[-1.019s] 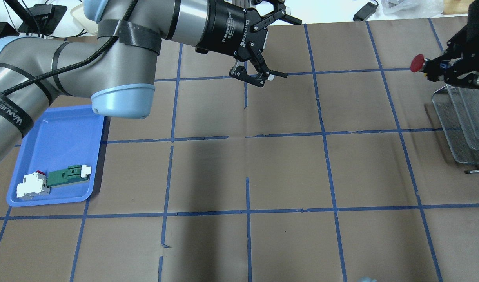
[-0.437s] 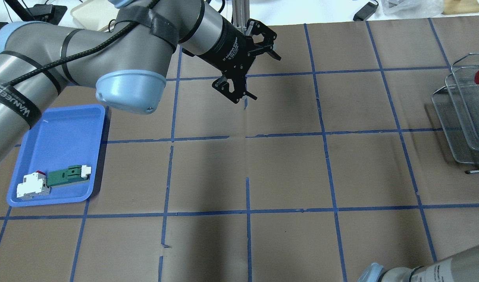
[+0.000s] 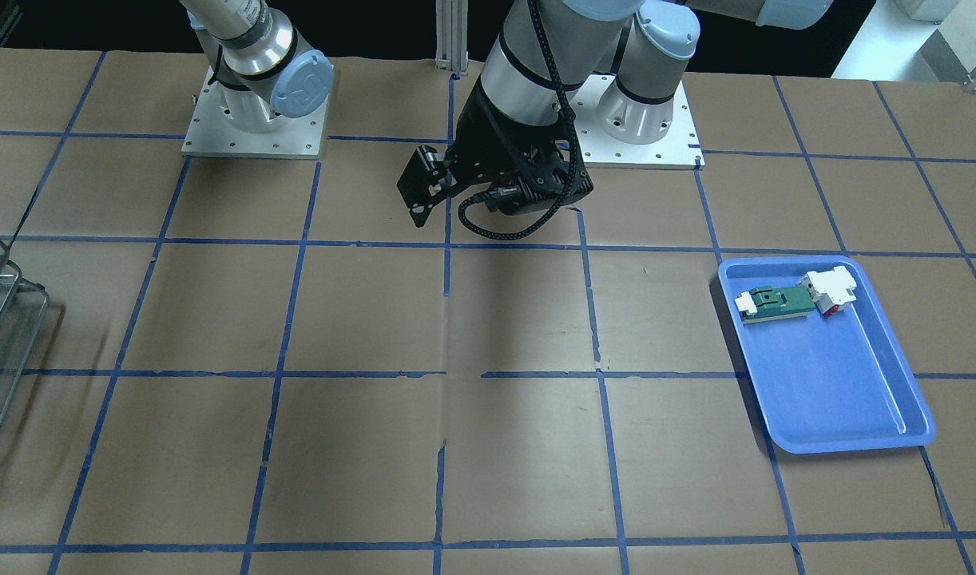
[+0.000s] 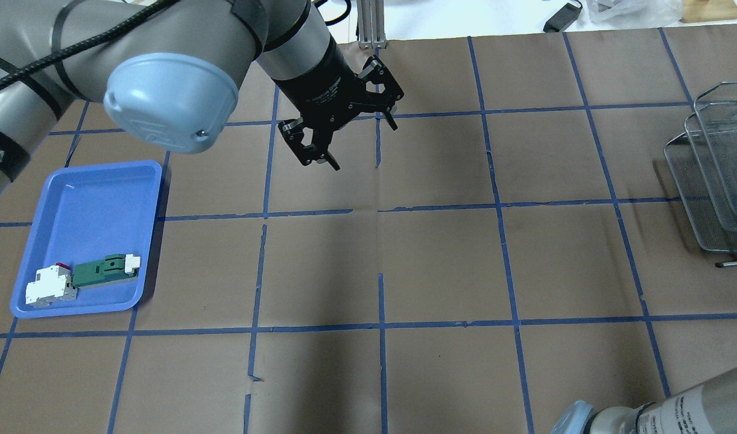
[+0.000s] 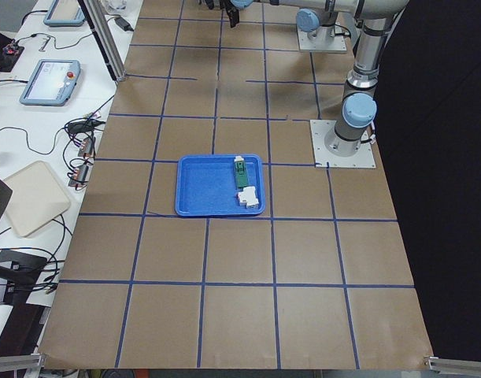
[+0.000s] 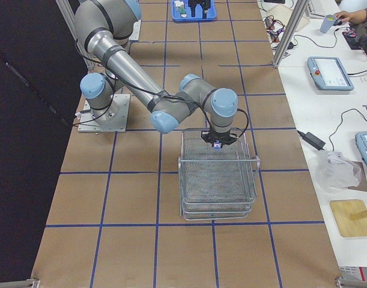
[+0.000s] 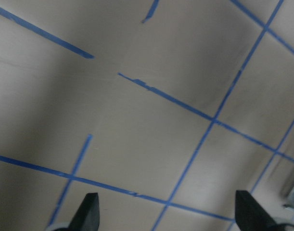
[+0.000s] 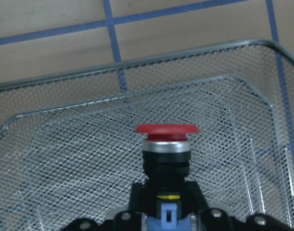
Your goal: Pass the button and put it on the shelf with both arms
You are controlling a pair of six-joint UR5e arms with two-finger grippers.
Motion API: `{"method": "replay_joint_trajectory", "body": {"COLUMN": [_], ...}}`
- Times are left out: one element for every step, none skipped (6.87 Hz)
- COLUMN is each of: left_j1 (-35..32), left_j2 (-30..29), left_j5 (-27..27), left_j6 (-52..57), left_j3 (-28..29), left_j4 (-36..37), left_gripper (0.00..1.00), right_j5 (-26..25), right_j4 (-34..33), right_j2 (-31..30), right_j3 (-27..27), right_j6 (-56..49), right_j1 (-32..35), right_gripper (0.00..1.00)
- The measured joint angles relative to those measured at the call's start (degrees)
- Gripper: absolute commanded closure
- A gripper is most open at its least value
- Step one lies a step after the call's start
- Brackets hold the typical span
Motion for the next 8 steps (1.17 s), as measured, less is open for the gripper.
{"method": "replay_joint_trajectory", "body": {"left_j1": [0.42, 1.31, 3.14, 5.49, 7.78, 9.63, 11.11, 12.26], "left_j2": [0.93, 1.69, 2.65, 3.78, 4.76, 5.34, 5.71, 6.05], "left_j5": [3.52, 6.43, 8.73, 10.66, 12.16, 12.79, 13.09, 13.43], "left_j6": [8.30, 16.38, 23.89, 30.07, 34.15, 36.86, 39.06, 40.85], "left_j3": [0.61, 0.87, 1.01, 1.08, 1.11, 1.13, 1.09, 0.93], "left_j4": [-3.53, -5.78, -8.16, -10.48, -11.87, -12.37, -12.42, -12.27], "left_gripper": [0.00, 0.00, 0.00, 0.00, 0.00, 0.00, 0.00, 0.00], "right_j5": [-0.33, -1.26, -2.68, -3.53, -4.14, -4.60, -4.87, -4.98], "right_j4": [0.12, 0.45, 1.53, 3.65, 7.12, 11.10, 14.46, 16.88], "right_j2": [-0.16, -0.49, -1.39, -3.16, -5.81, -8.71, -11.36, -13.58], "right_j3": [0.04, 0.04, 0.06, 0.12, 0.17, 0.27, 0.41, 0.45], "right_j6": [0.97, 3.42, 7.11, 11.23, 17.83, 27.49, 37.11, 47.31], "right_j1": [0.00, 0.21, 1.47, 4.32, 8.74, 14.10, 19.69, 25.78], "right_gripper": [0.08, 0.06, 0.06, 0.05, 0.05, 0.05, 0.05, 0.02]}}
